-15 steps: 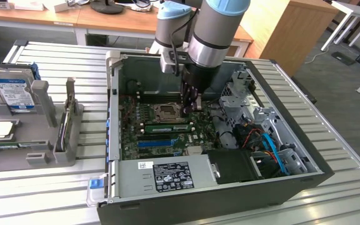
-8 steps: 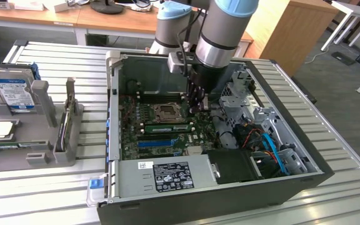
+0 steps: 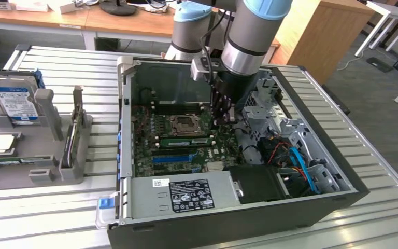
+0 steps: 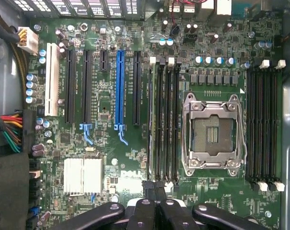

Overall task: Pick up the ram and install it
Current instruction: 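Press down the ram until it locks into place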

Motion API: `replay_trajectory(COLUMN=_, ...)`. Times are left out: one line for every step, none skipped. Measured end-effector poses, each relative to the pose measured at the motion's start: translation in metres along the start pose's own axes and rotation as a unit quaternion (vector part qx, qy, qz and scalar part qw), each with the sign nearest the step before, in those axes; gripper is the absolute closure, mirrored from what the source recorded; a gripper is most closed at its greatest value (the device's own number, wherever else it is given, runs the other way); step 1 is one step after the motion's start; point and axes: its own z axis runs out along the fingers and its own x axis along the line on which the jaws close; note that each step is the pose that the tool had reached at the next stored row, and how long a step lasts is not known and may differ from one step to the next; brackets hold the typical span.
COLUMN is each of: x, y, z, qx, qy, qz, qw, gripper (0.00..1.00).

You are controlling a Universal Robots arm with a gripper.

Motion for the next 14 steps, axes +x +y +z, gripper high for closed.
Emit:
replay_trajectory(x=0.0, y=0.0, z=0.0, qx=0.0, qy=0.0, qz=0.0, qw=1.0, gripper=0.89)
replay_trajectory(x=0.0, y=0.0, z=0.0, qx=0.0, qy=0.0, qz=0.0, qw=1.0, gripper=0.89)
replay_trajectory(x=0.0, y=0.0, z=0.0001, qx=0.0, qy=0.0, qz=0.0, qw=1.0, gripper=0.89)
replay_trajectory(x=-0.0001, y=0.0, z=0.0006, qx=0.0, qy=-0.0001, qz=0.0, qw=1.0, gripper=0.89)
replay_trajectory(x=0.0, y=-0.0001, z=0.0012, qx=0.0, qy=0.0, qz=0.0, qw=1.0, gripper=0.89)
replay_trajectory(x=0.0, y=-0.0001, z=0.002, qx=0.0, qy=0.0, qz=0.0, qw=1.0, gripper=0.89)
replay_trajectory(x=0.0001, y=-0.0001, z=0.0029, qx=0.0001, qy=0.0, qz=0.0, qw=1.0, gripper=0.89)
replay_trajectory(x=0.0001, y=-0.0002, z=0.0038, qx=0.0001, qy=0.0, qz=0.0, qw=1.0, gripper=0.89)
replay_trajectory(x=0.0001, y=-0.0002, z=0.0046, qx=0.0002, qy=0.0, qz=0.0, qw=1.0, gripper=0.89)
replay_trajectory(x=0.0001, y=-0.0002, z=0.0054, qx=0.0002, qy=0.0, qz=0.0, qw=1.0, gripper=0.89)
replay_trajectory(x=0.0001, y=-0.0002, z=0.0063, qx=0.0002, qy=0.0, qz=0.0, qw=1.0, gripper=0.89)
replay_trajectory(x=0.0001, y=-0.0002, z=0.0068, qx=0.0003, qy=0.0, qz=0.0, qw=1.0, gripper=0.89)
replay_trajectory(x=0.0002, y=-0.0002, z=0.0067, qx=0.0002, qy=0.0001, qz=0.0, qw=1.0, gripper=0.89)
replay_trajectory(x=0.0002, y=-0.0002, z=0.0067, qx=0.0003, qy=0.0001, qz=0.0, qw=1.0, gripper=0.89)
